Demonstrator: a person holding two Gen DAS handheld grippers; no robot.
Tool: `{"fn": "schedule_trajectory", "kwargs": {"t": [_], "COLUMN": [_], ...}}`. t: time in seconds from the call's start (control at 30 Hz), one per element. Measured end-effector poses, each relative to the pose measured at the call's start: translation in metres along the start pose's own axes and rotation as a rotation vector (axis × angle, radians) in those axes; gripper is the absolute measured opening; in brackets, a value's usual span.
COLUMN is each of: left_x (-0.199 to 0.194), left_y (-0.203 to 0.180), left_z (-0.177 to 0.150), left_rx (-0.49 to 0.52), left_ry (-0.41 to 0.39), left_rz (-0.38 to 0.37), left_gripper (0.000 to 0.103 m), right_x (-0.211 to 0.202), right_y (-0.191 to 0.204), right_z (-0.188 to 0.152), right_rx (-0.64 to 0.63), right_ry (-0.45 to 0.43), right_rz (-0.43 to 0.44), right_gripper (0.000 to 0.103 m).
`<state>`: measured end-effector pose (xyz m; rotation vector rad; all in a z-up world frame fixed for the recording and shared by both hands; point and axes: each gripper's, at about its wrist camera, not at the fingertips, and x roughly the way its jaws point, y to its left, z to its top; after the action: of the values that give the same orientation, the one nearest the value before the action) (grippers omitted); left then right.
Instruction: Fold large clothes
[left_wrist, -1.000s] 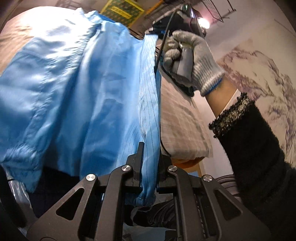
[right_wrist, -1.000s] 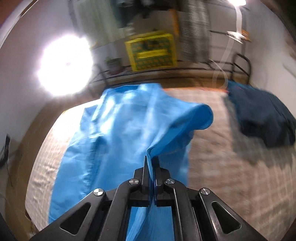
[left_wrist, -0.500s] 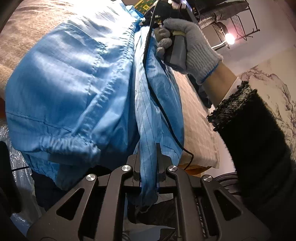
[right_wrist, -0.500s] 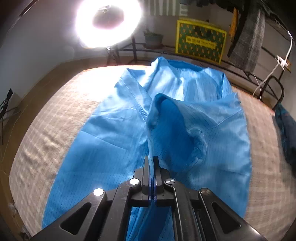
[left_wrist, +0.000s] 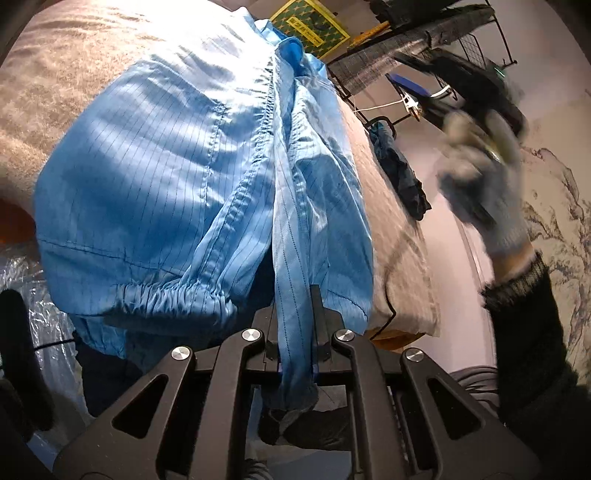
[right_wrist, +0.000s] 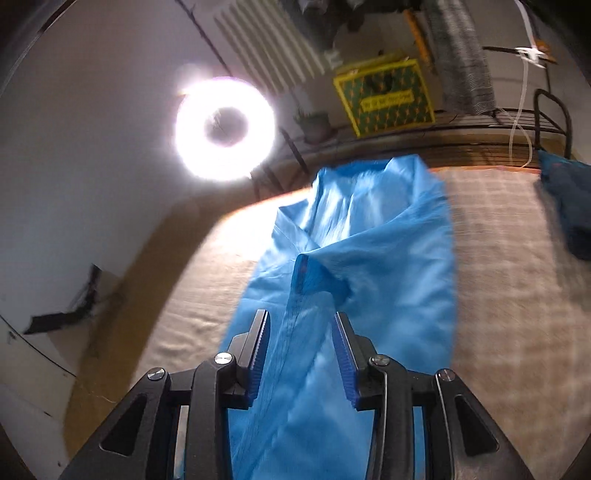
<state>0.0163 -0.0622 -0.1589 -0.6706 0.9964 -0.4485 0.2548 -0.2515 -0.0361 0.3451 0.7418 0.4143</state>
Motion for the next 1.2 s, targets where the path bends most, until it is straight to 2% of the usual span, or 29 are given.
{"fn": "schedule_trajectory", "kwargs": {"t": [0.07, 0.1, 0.17, 0.23, 0.3, 0.4, 0.53, 0.63, 0.73, 0.83, 0.87, 0.93, 1.0, 1.1, 1.13, 1.17, 1.2], "left_x": [-0.001, -0.002, -0.004, -0.012, -0.024, -0.049, -0.061, -0.049, -0.022, 0.004, 0.012, 0.021, 0.024, 0.028, 0.029, 0.029, 0.028], "left_y": [-0.002, -0.003, -0.005, -0.009, -0.013, -0.024, -0.030, -0.036, -0.044, -0.047, -0.044, -0.035, -0.026, -0.015, -0.013, -0.012, -0.012], "left_z": [-0.001, -0.002, -0.004, -0.008, -0.013, -0.023, -0.020, -0.007, 0.005, 0.013, 0.015, 0.017, 0.017, 0.019, 0.020, 0.021, 0.022], "left_rx": [0.020, 0.025, 0.042, 0.066, 0.113, 0.211, 0.252, 0.255, 0.264, 0.289, 0.282, 0.247, 0.215, 0.180, 0.167, 0.156, 0.158], "left_ry": [0.005, 0.009, 0.022, 0.021, 0.008, -0.046, -0.054, -0.039, 0.032, 0.085, 0.100, 0.126, 0.135, 0.144, 0.148, 0.149, 0.147], "left_rz": [0.008, 0.010, 0.030, 0.072, 0.119, 0.198, 0.190, 0.188, 0.167, 0.204, 0.214, 0.208, 0.191, 0.170, 0.161, 0.152, 0.146], "left_gripper": [0.008, 0.012, 0.022, 0.039, 0.045, 0.045, 0.045, 0.045, 0.045, 0.045, 0.044, 0.024, 0.013, 0.008, 0.007, 0.006, 0.006], "right_x": [-0.039, -0.057, -0.088, -0.111, -0.122, -0.122, -0.109, -0.091, -0.075, -0.067, -0.065, -0.061, -0.057, -0.049, -0.046, -0.043, -0.041], "right_y": [-0.004, -0.005, -0.011, -0.020, -0.029, -0.045, -0.051, -0.048, -0.045, -0.041, -0.042, -0.041, -0.040, -0.042, -0.045, -0.046, -0.046], "right_z": [-0.013, -0.023, -0.048, -0.083, -0.117, -0.171, -0.211, -0.225, -0.232, -0.241, -0.243, -0.251, -0.257, -0.260, -0.258, -0.257, -0.256], "right_rx": [-0.028, -0.047, -0.071, -0.069, -0.063, -0.015, 0.009, 0.016, 0.025, 0.040, 0.052, 0.067, 0.066, 0.078, 0.092, 0.106, 0.124], "right_ry": [-0.020, -0.030, -0.038, -0.022, 0.016, 0.118, 0.219, 0.288, 0.347, 0.385, 0.397, 0.419, 0.434, 0.444, 0.443, 0.440, 0.438], "right_rz": [-0.005, -0.016, -0.039, -0.047, -0.058, -0.059, -0.023, 0.030, 0.039, 0.051, 0.057, 0.068, 0.071, 0.075, 0.087, 0.106, 0.132], "right_gripper": [0.037, 0.038, 0.041, 0.046, 0.046, 0.046, 0.046, 0.046, 0.046, 0.046, 0.046, 0.046, 0.046, 0.046, 0.037, 0.023, 0.016]}}
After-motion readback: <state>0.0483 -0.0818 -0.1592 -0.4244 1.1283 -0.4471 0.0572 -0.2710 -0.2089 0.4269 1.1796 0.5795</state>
